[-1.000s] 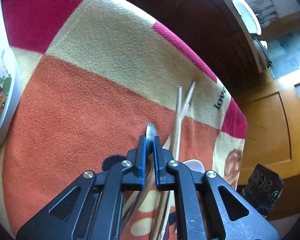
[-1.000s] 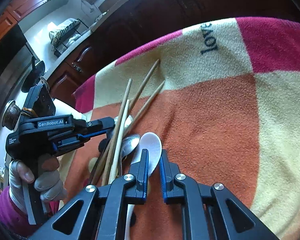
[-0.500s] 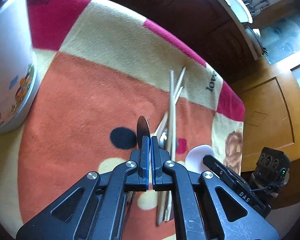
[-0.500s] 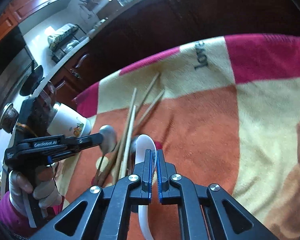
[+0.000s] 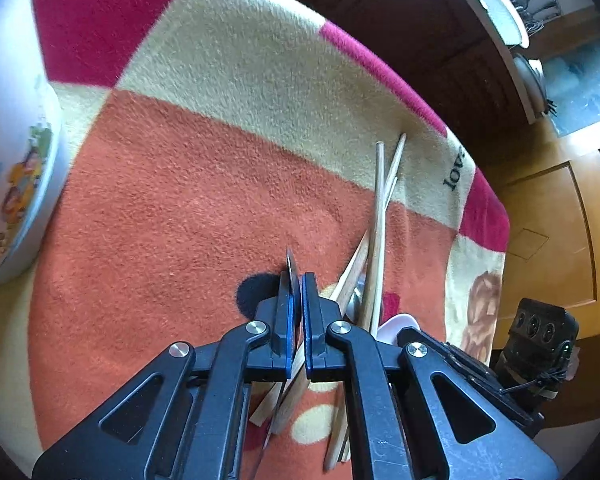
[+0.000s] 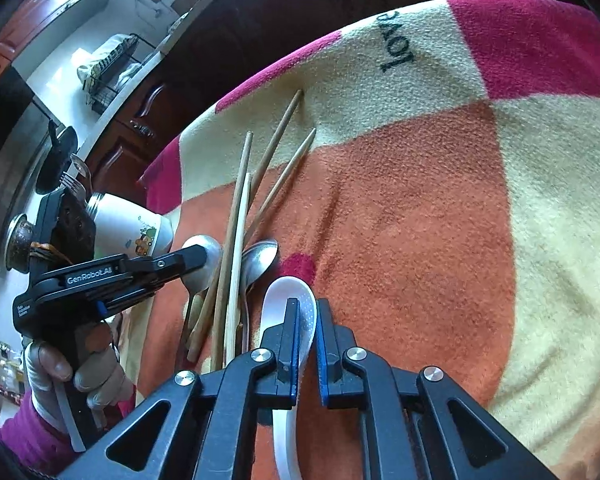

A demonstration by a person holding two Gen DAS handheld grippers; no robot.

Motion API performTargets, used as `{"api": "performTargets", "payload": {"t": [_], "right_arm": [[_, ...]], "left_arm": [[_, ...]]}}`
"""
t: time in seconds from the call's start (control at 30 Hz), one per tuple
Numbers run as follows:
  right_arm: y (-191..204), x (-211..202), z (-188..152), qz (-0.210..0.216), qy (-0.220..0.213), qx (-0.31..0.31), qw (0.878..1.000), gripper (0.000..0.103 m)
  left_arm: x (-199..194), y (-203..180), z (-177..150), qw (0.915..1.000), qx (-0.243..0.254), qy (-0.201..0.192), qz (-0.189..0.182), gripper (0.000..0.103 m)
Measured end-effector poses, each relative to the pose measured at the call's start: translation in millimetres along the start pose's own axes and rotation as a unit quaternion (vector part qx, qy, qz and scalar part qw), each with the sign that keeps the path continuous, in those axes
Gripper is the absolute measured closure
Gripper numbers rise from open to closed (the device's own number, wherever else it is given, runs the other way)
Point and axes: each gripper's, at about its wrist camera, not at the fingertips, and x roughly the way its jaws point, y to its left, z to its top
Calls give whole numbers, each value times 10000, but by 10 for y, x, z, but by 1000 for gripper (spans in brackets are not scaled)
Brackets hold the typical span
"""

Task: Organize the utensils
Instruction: 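Grasp a metal spoon with the left gripper while the right gripper grasps the white ceramic spoon, then lift and carry both spoons over the white jar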

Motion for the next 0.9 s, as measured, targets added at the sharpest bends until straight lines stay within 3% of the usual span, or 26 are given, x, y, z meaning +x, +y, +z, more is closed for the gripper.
{"api": "performTargets", "payload": {"t": [0.13, 0.3, 0.63, 0.9], "right_arm": [[-3, 14, 15, 69, 40, -57, 10000, 97], [144, -74, -75, -144, -123, -560, 9983, 98], [498, -500, -172, -132, -723, -785, 9942, 99], [983, -624, -168, -28, -979, -1090, 9892, 99]], "left_arm": [[4, -5, -19, 10000, 60, -12, -15, 102], [-132, -72, -92, 9995, 280, -101, -79, 102], [-691, -168, -295, 9967, 564, -462, -368, 102], [-1068, -243, -467, 9930, 828, -810, -234, 102]]}}
